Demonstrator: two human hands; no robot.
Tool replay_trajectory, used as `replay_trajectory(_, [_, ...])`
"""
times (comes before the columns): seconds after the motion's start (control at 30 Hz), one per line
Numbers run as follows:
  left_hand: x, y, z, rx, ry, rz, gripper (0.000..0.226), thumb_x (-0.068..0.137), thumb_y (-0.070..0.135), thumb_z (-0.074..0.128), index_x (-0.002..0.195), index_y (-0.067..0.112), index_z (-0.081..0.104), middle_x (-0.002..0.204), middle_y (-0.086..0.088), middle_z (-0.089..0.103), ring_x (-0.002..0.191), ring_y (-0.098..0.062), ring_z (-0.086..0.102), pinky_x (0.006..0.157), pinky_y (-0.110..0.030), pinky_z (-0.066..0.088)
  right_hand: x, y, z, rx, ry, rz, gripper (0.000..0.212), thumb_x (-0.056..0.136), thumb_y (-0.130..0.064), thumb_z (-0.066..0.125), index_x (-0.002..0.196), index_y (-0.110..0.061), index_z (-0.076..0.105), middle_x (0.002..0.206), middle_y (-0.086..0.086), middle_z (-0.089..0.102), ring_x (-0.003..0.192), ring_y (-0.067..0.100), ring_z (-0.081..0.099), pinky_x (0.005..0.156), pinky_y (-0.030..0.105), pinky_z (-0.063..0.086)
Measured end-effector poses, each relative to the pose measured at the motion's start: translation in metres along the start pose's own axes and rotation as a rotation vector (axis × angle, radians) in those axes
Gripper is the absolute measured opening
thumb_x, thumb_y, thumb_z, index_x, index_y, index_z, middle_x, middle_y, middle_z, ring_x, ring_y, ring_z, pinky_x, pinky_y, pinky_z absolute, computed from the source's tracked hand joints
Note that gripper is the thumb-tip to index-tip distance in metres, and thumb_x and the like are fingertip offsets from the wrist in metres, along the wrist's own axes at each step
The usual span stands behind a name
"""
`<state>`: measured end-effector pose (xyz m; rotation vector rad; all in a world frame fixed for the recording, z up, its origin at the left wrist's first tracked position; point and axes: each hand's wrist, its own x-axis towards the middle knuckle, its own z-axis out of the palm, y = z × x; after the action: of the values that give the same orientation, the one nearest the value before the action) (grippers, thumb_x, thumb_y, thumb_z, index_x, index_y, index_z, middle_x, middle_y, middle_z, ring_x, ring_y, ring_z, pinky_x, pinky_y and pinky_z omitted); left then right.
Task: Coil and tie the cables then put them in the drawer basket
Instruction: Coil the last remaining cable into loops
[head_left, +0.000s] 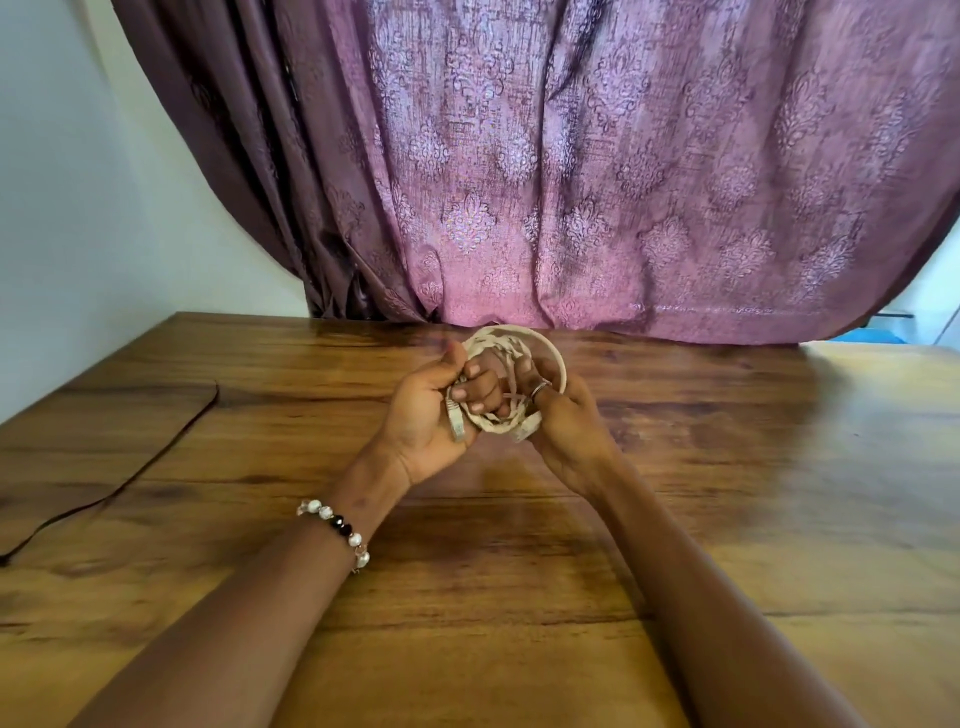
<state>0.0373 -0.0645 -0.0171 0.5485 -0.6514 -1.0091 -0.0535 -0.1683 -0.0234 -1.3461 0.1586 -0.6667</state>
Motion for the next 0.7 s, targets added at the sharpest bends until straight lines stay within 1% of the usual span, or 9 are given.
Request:
replay_trajectory(0.07, [0.000,0.000,-0.001,0.048,0.053,0.018,0.032,0.088,0.032,0.039,0.064,0.013,0.044,0.043,0.003,0.033,0.045,-0.013,0.034,0.063,-0.029,0.035,0.001,0.004,0.004,-0.054,0.048,-0.089,0.019,0.098,-0.012,0.049,0.092,-0.011,0.067,0.072,0.003,0.063,0.067,0.019,0.056,0.059,0.032,0.049])
replay_trajectory(0.13, [0.001,0.000,-0.003,0.111,0.087,0.007,0.029,0.083,0.027,0.043,0.060,0.011,0.049,0.043,0.000,0.037,0.046,-0.016,0.039,0.062,-0.031,0.040,0.003,0.010,0.003,-0.179,0.082,-0.166,0.018,0.097,-0.009,0.050,0.092,-0.013,0.066,0.065,-0.003,0.058,0.060,0.010,0.050,0.054,0.028,0.043])
replay_trajectory(0.2, [0.000,0.000,-0.003,0.196,0.104,-0.028,0.027,0.080,0.024,0.047,0.062,0.007,0.058,0.045,-0.005,0.044,0.048,-0.020,0.047,0.063,-0.032,0.046,0.005,0.011,-0.002,-0.305,0.104,-0.206,0.017,0.097,-0.004,0.047,0.095,-0.008,0.063,0.065,-0.002,0.054,0.057,0.006,0.047,0.052,0.025,0.041])
replay_trajectory(0.23, [-0.001,0.000,-0.003,0.239,0.105,-0.043,0.027,0.079,0.025,0.048,0.070,0.004,0.062,0.046,-0.007,0.048,0.049,-0.021,0.051,0.062,-0.031,0.049,0.006,0.010,-0.006,-0.375,0.098,-0.224,0.017,0.096,-0.002,0.045,0.098,-0.004,0.061,0.069,0.001,0.055,0.058,0.007,0.046,0.052,0.027,0.040])
replay_trajectory(0.33, [-0.003,0.002,-0.006,0.336,0.071,-0.067,0.042,0.083,0.037,0.053,0.094,-0.003,0.062,0.050,-0.008,0.055,0.053,-0.024,0.059,0.065,-0.031,0.052,0.009,0.007,-0.014,-0.568,0.045,-0.282,0.015,0.097,-0.002,0.043,0.101,0.003,0.057,0.074,0.012,0.056,0.060,0.015,0.046,0.053,0.039,0.039])
replay_trajectory(0.43, [-0.002,0.004,-0.010,0.343,0.002,-0.085,0.066,0.069,0.054,0.073,0.102,-0.002,0.061,0.054,-0.008,0.057,0.056,-0.024,0.062,0.068,-0.033,0.055,0.009,0.006,-0.016,-0.614,0.048,-0.301,0.013,0.097,-0.001,0.044,0.098,0.003,0.057,0.074,0.012,0.056,0.059,0.017,0.047,0.054,0.042,0.041])
replay_trajectory(0.53, [0.001,0.002,-0.013,0.324,0.067,-0.040,0.060,0.065,0.056,0.070,0.093,0.004,0.064,0.047,-0.001,0.047,0.043,-0.016,0.052,0.061,-0.033,0.054,0.010,0.008,-0.014,-0.611,0.015,-0.314,0.019,0.095,-0.002,0.050,0.114,0.000,0.050,0.084,0.004,0.059,0.067,0.014,0.054,0.062,0.037,0.047])
replay_trajectory(0.63, [0.002,0.002,-0.011,0.281,0.155,-0.046,0.056,0.061,0.062,0.061,0.076,0.009,0.052,0.035,0.006,0.030,0.032,-0.010,0.034,0.054,-0.028,0.050,0.009,0.006,-0.014,-0.655,-0.078,-0.366,0.038,0.090,-0.010,0.061,0.124,-0.003,0.044,0.101,0.002,0.059,0.086,0.009,0.058,0.075,0.024,0.050])
replay_trajectory(0.7, [0.001,0.006,-0.007,0.234,0.175,-0.066,0.058,0.059,0.068,0.057,0.068,0.012,0.046,0.032,0.007,0.026,0.028,-0.008,0.027,0.049,-0.024,0.045,0.008,0.005,-0.014,-0.711,-0.140,-0.446,0.043,0.091,-0.016,0.059,0.128,-0.002,0.041,0.111,0.007,0.059,0.097,0.014,0.060,0.081,0.030,0.051])
